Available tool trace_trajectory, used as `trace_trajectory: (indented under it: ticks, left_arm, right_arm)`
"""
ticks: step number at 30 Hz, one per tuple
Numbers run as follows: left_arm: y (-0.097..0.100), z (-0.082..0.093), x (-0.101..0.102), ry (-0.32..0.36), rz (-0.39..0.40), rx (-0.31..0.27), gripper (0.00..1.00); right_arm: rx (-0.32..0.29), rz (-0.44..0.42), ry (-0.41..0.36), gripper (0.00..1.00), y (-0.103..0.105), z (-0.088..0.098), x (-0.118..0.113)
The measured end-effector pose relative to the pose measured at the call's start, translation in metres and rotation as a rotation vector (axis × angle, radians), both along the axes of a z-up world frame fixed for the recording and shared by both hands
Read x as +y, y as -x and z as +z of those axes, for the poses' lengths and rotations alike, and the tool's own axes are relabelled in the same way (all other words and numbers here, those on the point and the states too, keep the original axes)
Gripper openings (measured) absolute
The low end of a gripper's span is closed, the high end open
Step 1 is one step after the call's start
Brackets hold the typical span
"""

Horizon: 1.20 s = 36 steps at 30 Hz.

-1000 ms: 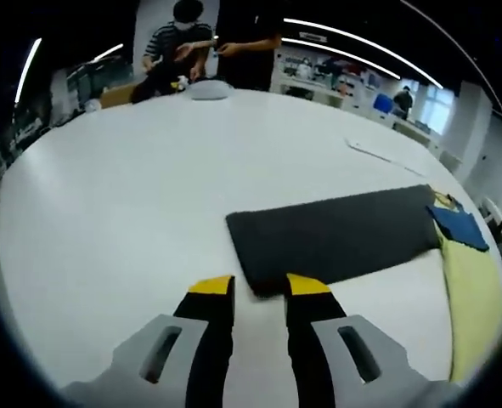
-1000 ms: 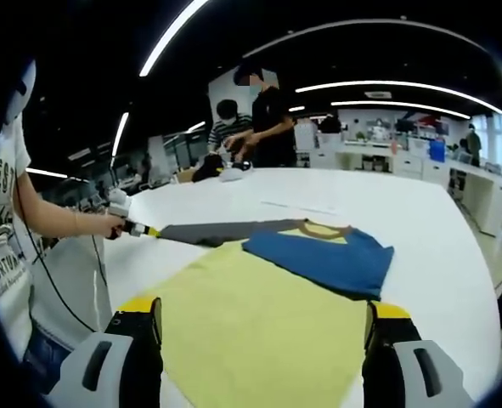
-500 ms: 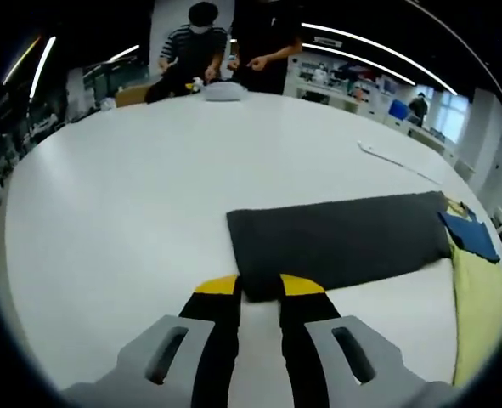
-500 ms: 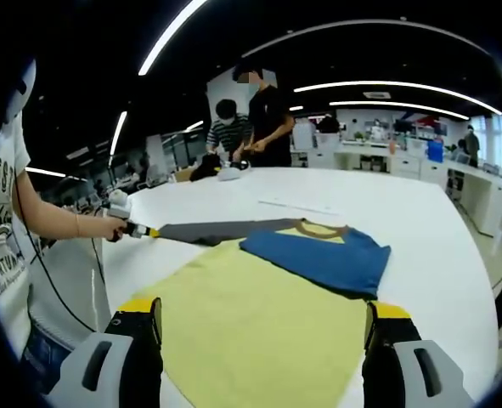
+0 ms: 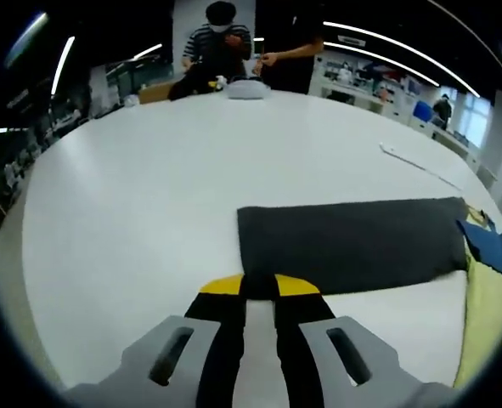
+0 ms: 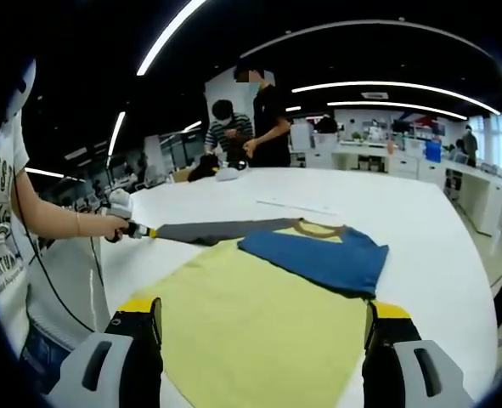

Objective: Fold the garment on the visible template until the final outline fits inside the template.

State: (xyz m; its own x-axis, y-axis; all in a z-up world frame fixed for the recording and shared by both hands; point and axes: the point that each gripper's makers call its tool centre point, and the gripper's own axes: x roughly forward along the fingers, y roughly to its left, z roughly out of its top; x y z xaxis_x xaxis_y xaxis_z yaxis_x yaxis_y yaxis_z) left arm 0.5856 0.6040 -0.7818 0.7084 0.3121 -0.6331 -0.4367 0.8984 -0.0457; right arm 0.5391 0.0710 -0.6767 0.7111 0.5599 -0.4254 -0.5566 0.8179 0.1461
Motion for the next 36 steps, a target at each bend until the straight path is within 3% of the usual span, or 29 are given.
trace_trajectory:
  ticks: [6, 13, 26, 36]
  left_arm:
    - [-0.001, 0.001, 0.000, 0.065, 0.051, -0.036, 0.03]
    - [-0.002, 0.001, -0.004, 0.085, 0.035, -0.049, 0.01]
    - [-0.002, 0.015, -0.014, 0.064, -0.012, -0.057, 0.00]
    - [-0.011, 0.033, -0.021, 0.053, -0.055, -0.102, 0.00]
  right_arm:
    - [-0.002, -0.003, -0.002, 0.99, -0.001, 0.001, -0.001]
    - [-0.002, -0.004, 0.001, 0.99, -0.002, 0.002, -0.002]
    - [-0.010, 0.007, 0.000, 0.99, -0.002, 0.006, 0.000]
    - [-0.012, 0.021, -0.006, 0.99, 0.003, 0.007, 0.003]
